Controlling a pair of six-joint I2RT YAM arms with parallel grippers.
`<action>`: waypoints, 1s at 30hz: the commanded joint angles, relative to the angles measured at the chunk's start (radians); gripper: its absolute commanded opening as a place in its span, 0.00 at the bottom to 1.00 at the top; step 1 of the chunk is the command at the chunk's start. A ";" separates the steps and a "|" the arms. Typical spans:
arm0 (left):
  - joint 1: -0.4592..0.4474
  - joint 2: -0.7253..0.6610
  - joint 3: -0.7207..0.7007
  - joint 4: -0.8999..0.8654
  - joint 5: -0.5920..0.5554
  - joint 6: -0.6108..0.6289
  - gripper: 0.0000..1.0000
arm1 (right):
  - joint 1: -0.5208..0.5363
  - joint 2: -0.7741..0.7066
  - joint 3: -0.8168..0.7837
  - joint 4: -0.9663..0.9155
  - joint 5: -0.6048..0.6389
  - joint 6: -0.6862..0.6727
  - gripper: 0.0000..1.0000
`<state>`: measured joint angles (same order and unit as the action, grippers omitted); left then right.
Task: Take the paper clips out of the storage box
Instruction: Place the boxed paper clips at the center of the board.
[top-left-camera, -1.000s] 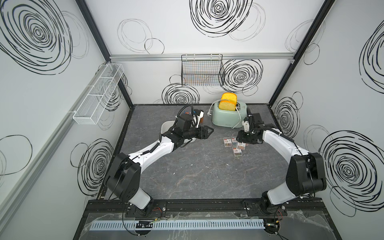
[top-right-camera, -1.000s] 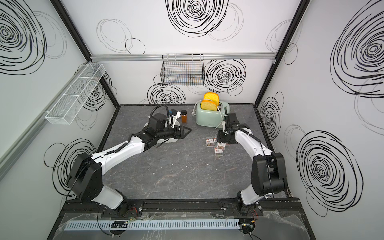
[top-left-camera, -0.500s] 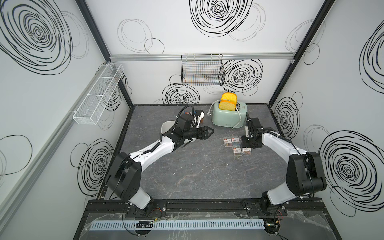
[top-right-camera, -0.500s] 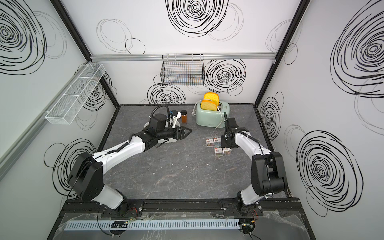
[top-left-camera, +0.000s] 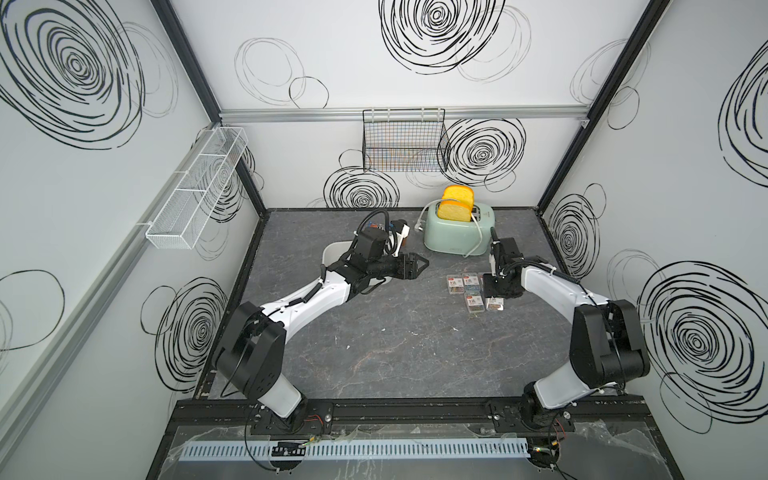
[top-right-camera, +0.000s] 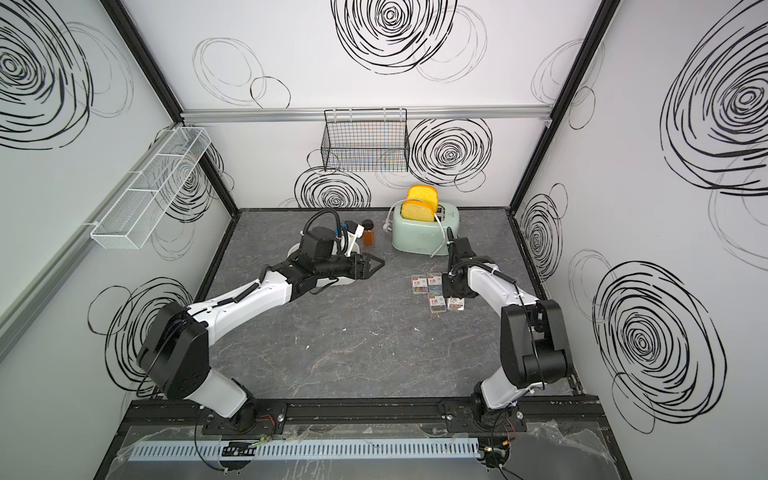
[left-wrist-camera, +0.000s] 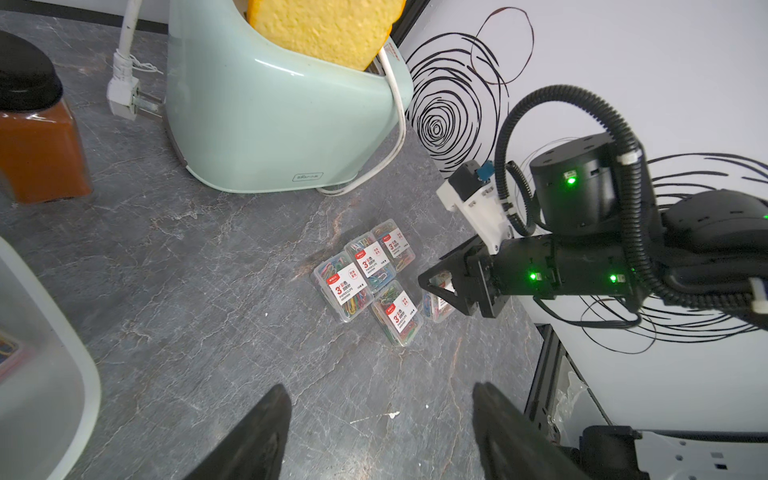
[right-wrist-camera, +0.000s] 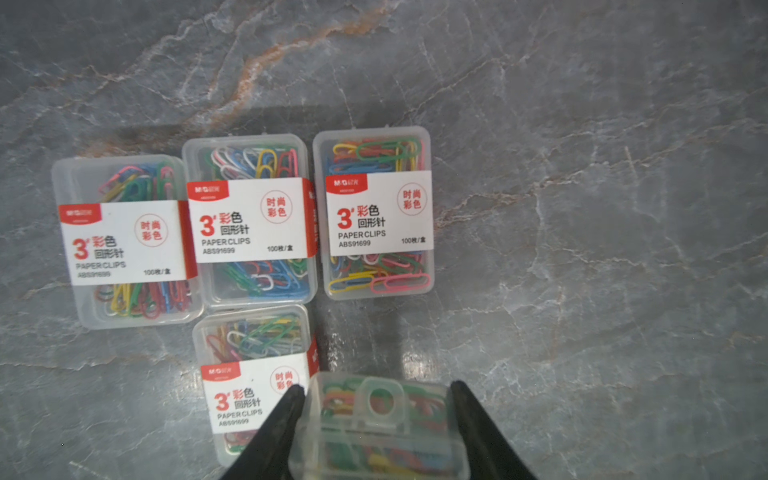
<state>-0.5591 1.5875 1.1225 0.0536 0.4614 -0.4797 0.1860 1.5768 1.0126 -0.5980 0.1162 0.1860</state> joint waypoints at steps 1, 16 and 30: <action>0.011 0.011 0.030 0.028 0.015 0.000 0.74 | 0.004 0.018 -0.010 0.023 0.021 -0.011 0.30; 0.019 0.029 0.041 0.032 0.022 -0.005 0.74 | 0.015 0.059 -0.013 0.047 0.034 -0.028 0.35; 0.019 0.053 0.057 0.033 0.022 -0.007 0.75 | 0.019 0.067 -0.002 0.057 0.013 -0.024 0.57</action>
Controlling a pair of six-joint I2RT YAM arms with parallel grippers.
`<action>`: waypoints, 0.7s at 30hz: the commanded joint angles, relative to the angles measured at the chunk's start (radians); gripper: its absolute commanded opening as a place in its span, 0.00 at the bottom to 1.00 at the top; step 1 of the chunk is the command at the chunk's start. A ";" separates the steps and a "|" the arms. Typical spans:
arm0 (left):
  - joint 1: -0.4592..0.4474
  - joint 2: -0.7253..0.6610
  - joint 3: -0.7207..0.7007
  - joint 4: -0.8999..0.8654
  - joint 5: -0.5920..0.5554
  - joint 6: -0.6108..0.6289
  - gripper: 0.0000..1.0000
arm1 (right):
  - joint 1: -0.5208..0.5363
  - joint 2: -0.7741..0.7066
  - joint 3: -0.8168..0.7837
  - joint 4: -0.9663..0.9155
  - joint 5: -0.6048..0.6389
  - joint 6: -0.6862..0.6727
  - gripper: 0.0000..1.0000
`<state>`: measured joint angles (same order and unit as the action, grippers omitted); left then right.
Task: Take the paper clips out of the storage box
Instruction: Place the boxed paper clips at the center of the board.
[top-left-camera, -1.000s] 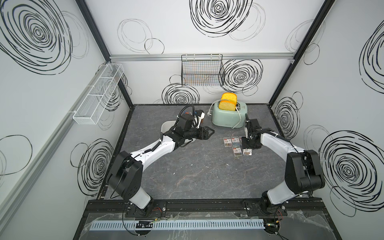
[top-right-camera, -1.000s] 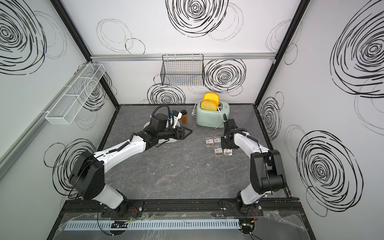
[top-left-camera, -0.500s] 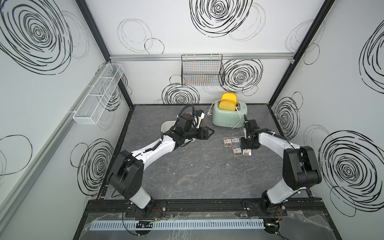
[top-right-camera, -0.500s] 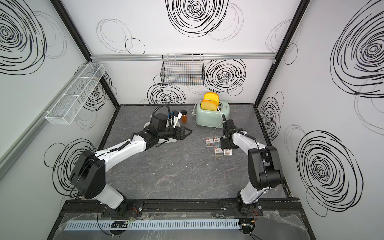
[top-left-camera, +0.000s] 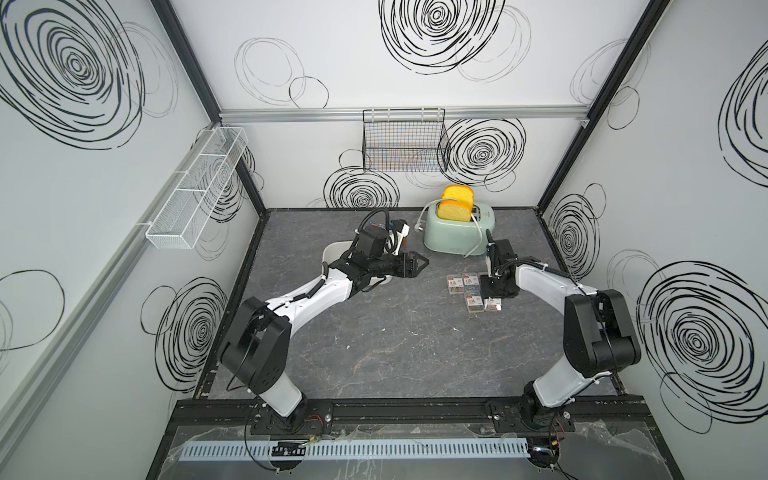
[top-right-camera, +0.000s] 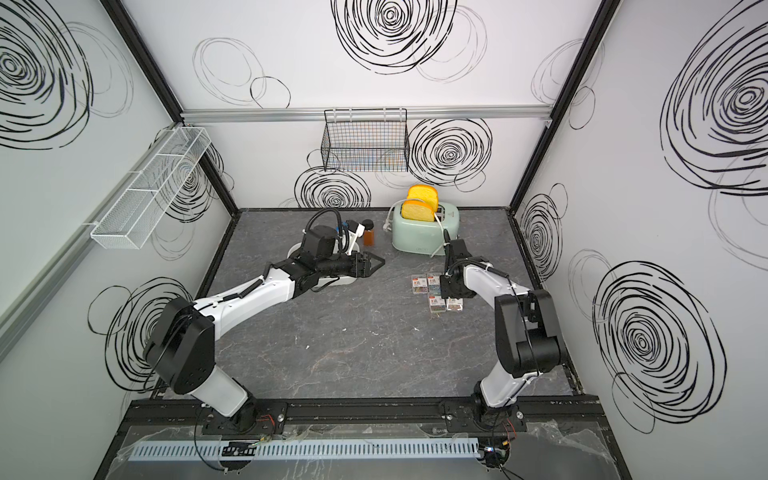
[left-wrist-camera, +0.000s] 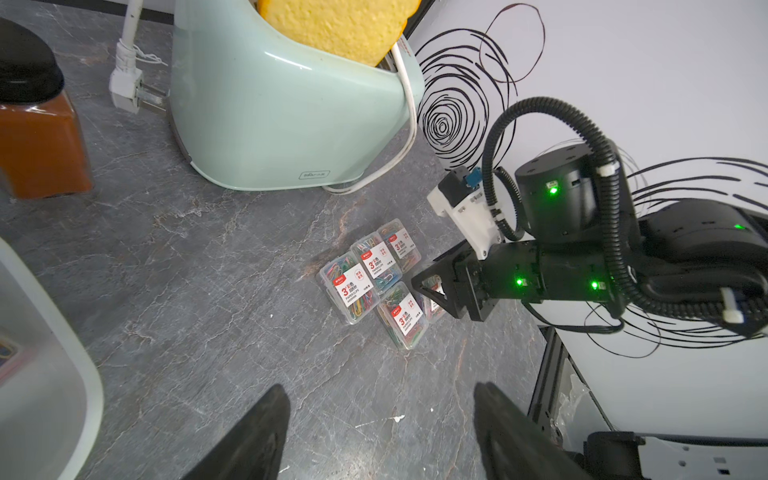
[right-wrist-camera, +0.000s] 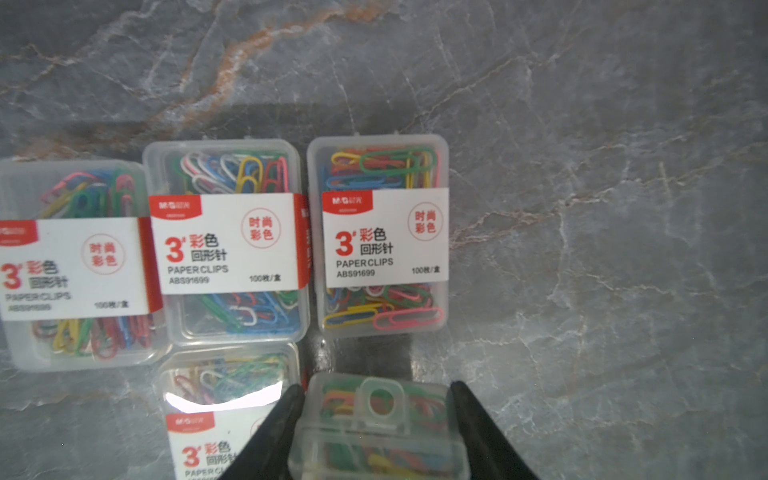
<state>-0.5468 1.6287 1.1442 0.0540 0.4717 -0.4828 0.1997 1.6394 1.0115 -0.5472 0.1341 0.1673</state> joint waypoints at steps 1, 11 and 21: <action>0.007 0.014 0.035 0.033 0.012 -0.005 0.75 | 0.004 0.003 -0.003 0.008 -0.004 -0.005 0.58; 0.004 0.026 0.046 0.032 0.013 -0.004 0.75 | 0.001 0.003 0.001 0.018 -0.016 0.006 0.67; 0.059 0.017 0.031 0.040 -0.016 -0.048 0.75 | -0.004 -0.052 0.057 -0.009 -0.091 0.032 0.73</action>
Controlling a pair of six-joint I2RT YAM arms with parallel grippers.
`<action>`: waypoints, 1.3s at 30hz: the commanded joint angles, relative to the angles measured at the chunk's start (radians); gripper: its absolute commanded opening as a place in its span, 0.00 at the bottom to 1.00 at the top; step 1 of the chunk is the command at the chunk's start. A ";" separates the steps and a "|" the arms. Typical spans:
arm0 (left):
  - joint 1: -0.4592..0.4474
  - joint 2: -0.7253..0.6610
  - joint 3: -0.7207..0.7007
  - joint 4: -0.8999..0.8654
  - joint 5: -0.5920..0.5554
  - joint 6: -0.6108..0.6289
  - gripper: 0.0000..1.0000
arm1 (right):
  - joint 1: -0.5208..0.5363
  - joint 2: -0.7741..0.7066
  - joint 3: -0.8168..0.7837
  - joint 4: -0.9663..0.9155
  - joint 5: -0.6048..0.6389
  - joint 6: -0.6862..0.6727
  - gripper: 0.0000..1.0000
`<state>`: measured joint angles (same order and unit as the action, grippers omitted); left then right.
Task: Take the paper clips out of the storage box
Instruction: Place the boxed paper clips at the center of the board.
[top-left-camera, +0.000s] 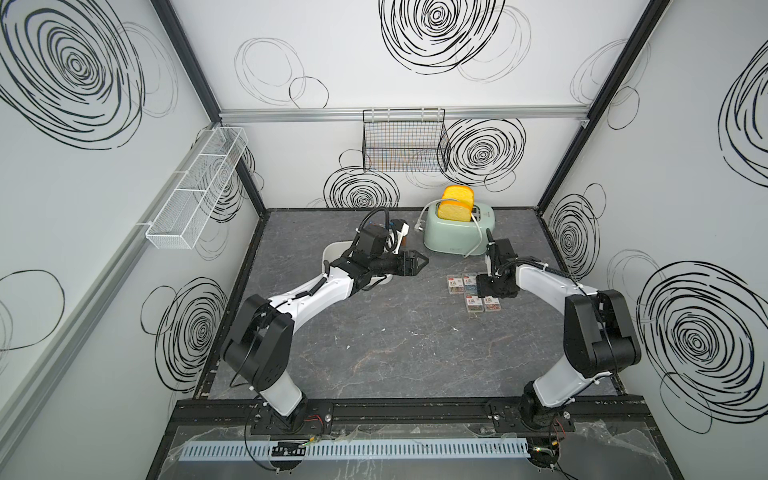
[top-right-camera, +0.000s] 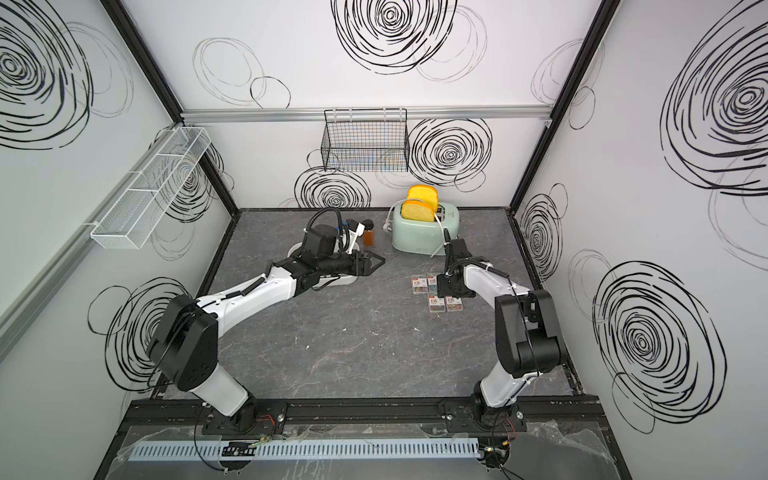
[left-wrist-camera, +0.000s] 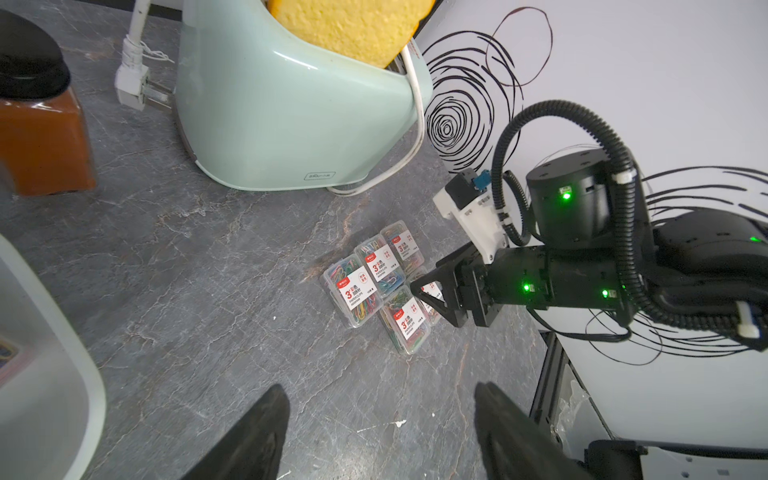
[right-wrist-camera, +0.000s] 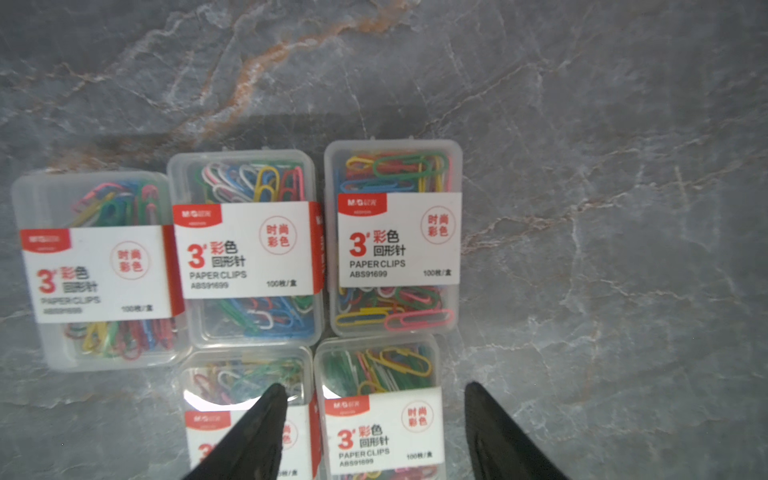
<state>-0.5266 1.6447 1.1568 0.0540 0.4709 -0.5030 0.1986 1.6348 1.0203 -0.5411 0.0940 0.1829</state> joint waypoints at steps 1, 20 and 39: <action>0.054 0.000 0.019 0.030 -0.030 -0.032 0.75 | -0.001 -0.058 0.060 -0.017 -0.070 0.019 0.75; 0.217 0.218 0.256 -0.398 -0.281 -0.003 0.75 | 0.085 -0.050 0.251 -0.049 -0.278 0.031 0.99; 0.195 0.511 0.550 -0.560 -0.475 -0.020 0.76 | 0.090 -0.017 0.291 -0.070 -0.277 0.023 0.99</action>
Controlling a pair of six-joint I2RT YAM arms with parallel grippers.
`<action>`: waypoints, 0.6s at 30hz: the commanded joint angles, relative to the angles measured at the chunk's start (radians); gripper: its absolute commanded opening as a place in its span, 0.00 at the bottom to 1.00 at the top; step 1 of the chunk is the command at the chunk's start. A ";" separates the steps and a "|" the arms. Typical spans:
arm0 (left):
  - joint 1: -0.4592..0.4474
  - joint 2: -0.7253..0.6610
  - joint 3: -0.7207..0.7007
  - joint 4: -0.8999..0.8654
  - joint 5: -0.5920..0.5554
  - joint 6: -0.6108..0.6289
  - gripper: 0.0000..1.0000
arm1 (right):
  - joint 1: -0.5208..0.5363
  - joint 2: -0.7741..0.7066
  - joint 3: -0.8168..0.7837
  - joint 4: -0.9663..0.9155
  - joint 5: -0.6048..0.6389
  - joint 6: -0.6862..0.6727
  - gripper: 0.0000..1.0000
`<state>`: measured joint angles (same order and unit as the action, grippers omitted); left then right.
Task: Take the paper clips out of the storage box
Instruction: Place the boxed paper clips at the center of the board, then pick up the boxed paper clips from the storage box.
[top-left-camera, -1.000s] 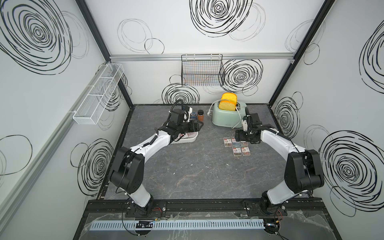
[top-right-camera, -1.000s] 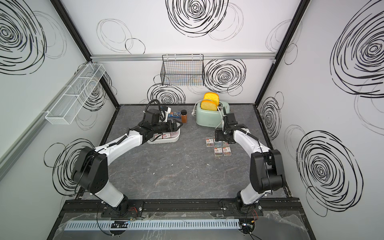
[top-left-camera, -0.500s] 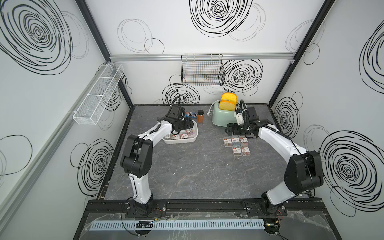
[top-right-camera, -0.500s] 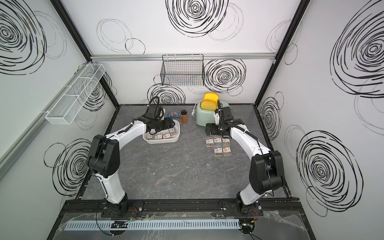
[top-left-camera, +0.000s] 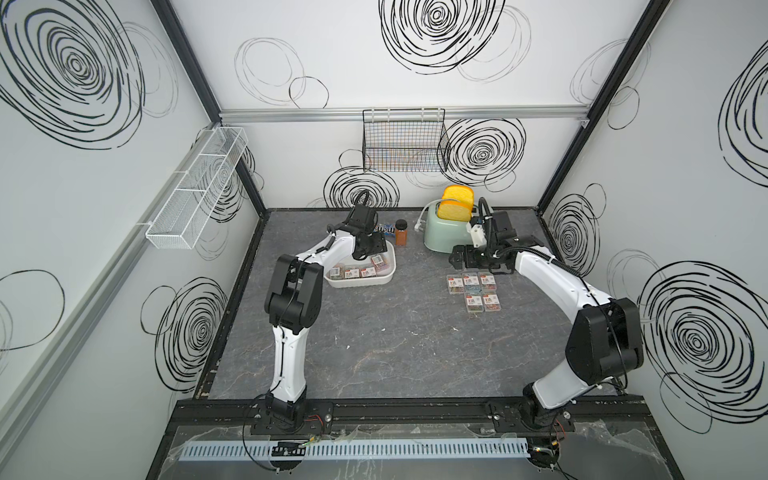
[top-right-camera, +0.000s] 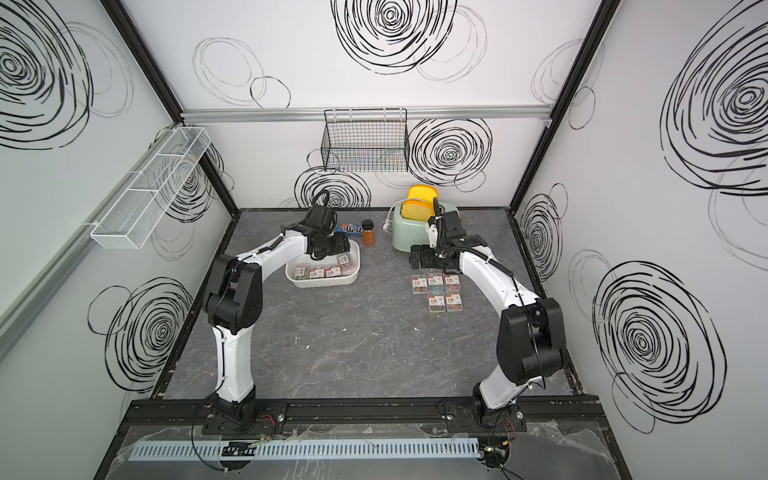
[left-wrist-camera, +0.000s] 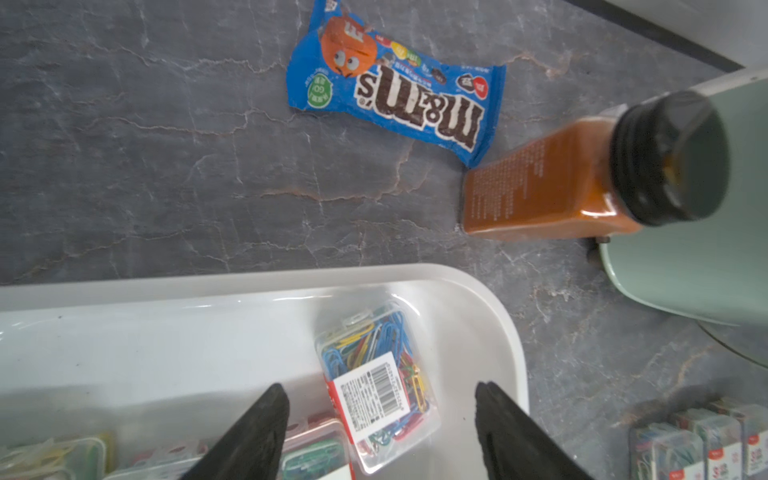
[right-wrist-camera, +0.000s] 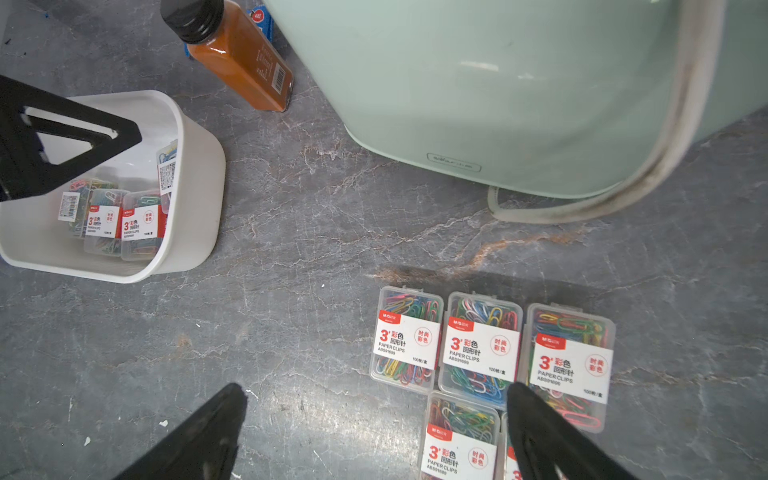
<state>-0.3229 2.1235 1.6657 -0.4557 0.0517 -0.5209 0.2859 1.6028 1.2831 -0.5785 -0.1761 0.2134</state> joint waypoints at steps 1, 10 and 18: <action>-0.011 0.041 0.052 -0.058 -0.062 -0.002 0.76 | 0.002 0.016 0.028 -0.031 -0.007 -0.008 0.99; -0.038 0.100 0.110 -0.079 -0.074 -0.008 0.78 | 0.002 0.029 0.030 -0.027 -0.011 -0.007 0.99; -0.039 0.139 0.128 -0.092 -0.090 -0.009 0.82 | 0.002 0.041 0.031 -0.023 -0.020 -0.007 0.99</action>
<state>-0.3618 2.2421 1.7676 -0.5297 -0.0059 -0.5232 0.2859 1.6321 1.2835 -0.5777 -0.1822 0.2134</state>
